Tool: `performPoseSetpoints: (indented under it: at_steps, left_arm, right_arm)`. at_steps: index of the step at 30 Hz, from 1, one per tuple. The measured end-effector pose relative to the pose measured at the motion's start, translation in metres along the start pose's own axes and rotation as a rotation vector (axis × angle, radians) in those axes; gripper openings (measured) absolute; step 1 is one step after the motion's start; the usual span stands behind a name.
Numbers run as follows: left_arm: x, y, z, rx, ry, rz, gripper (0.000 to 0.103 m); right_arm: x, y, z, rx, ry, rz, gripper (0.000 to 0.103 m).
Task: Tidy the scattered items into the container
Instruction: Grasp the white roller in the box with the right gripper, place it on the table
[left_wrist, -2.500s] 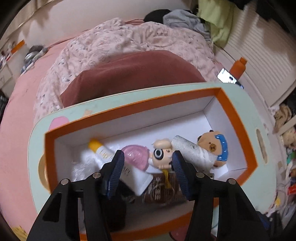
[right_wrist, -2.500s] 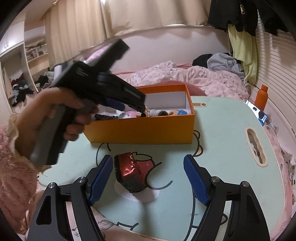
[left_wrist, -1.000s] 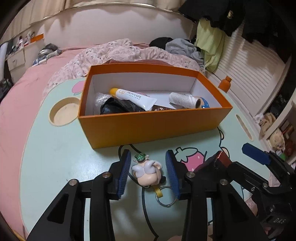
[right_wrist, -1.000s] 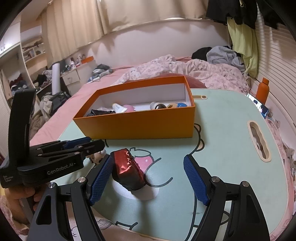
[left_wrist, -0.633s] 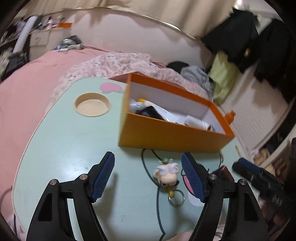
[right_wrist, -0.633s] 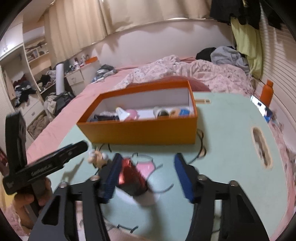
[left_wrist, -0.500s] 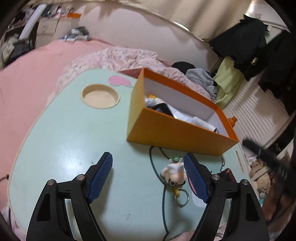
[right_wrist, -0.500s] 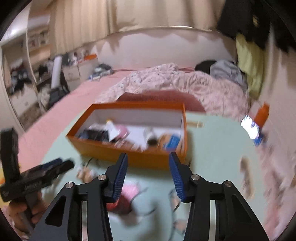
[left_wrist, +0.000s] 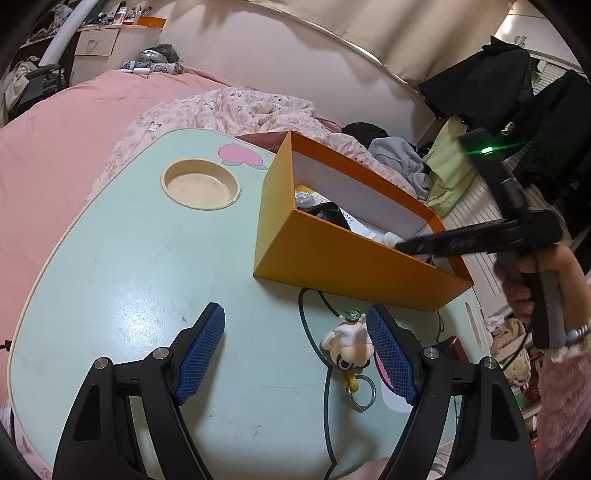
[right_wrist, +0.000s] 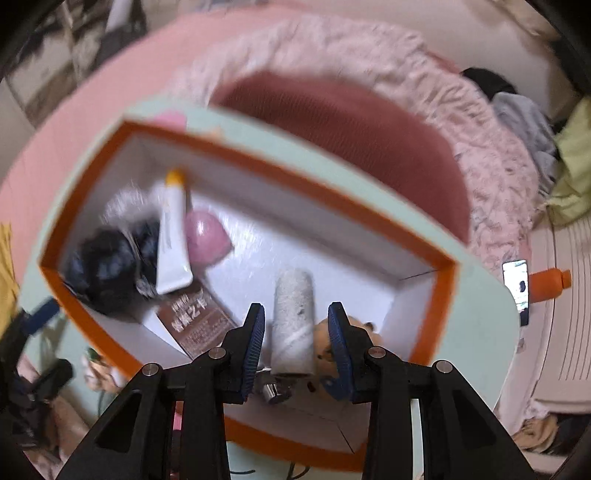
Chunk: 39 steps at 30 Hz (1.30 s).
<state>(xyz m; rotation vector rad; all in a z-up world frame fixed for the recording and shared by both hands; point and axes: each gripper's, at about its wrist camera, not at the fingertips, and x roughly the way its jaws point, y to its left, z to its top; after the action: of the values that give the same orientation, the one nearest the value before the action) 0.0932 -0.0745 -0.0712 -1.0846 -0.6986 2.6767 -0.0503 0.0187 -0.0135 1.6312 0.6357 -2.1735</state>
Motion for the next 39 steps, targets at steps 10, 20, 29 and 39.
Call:
performPoseSetpoints:
  at_steps: [10,20,29,39]
  left_arm:
    - [0.002,0.003,0.001,-0.011,0.004,-0.010,0.079]
    - [0.004,0.003,0.001,-0.010,0.017,0.001,0.079]
    - [0.006,0.002,0.000,0.002,0.029,0.021,0.079]
    - [0.006,0.002,0.000,0.000,0.031,0.021,0.079]
  right_arm:
    - [-0.044,-0.002,-0.017,0.094,-0.198,0.041,0.022]
    - [-0.109,0.001,-0.132,0.316,-0.491,0.223,0.023]
    - [-0.050,-0.004,-0.168,0.426,-0.422,0.231,0.023]
    - [-0.049,-0.008,-0.195,0.586,-0.576,0.165,0.054]
